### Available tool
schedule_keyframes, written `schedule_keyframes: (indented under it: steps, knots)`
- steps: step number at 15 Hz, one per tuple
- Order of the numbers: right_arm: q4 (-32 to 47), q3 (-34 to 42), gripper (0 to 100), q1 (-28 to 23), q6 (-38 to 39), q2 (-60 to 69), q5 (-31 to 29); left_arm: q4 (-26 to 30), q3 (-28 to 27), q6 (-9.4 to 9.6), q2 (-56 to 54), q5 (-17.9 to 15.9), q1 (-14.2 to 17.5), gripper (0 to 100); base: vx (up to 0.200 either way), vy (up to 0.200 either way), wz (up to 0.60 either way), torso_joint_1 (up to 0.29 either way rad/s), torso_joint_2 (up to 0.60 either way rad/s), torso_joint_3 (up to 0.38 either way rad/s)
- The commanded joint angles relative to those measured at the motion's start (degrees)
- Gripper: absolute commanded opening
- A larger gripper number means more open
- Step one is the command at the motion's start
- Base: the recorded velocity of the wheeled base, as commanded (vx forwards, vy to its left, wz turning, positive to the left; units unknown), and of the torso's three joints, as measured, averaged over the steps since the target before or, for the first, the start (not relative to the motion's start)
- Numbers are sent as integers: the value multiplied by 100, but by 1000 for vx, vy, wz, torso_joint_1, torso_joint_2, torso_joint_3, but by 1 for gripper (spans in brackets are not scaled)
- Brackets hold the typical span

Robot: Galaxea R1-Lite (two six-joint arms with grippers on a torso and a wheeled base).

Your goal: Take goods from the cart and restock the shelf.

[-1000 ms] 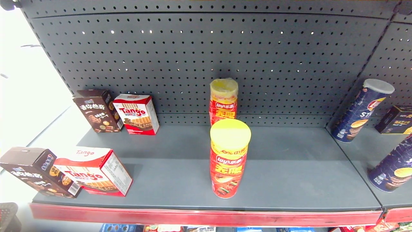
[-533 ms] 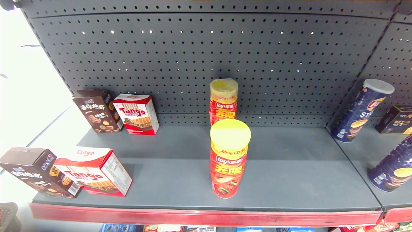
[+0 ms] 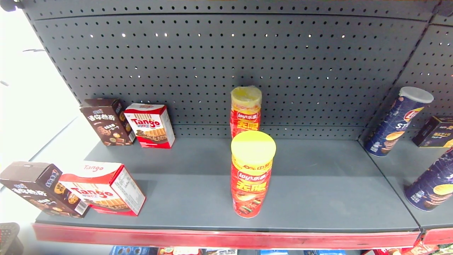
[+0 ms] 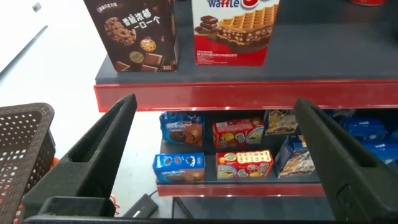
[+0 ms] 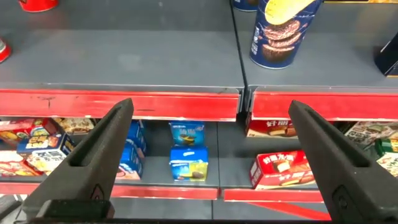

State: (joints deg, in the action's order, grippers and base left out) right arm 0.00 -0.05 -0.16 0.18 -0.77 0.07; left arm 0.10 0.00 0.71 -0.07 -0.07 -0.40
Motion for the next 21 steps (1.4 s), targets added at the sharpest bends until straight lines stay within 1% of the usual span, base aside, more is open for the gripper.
schedule_keyframes:
  steps: [1,10,12,15,21]
  knots:
    - [0,-4,100,-2,34,-2,-7,-1,0,0,7,25,5,100,0,0,0,0,0,0]
    - [0,5,100,-2,8,-11,-25,-1,0,52,7,-45,5,100,0,0,0,0,0,0]
    - [0,5,100,7,8,-2,-25,8,0,131,7,-54,-4,100,-200,0,0,2,12,2]
    - [0,-4,100,7,8,-2,-25,-1,0,52,7,-37,5,100,0,0,0,0,0,0]
    - [0,-4,100,-2,8,-2,-25,-1,0,61,7,-45,5,100,0,0,0,0,0,0]
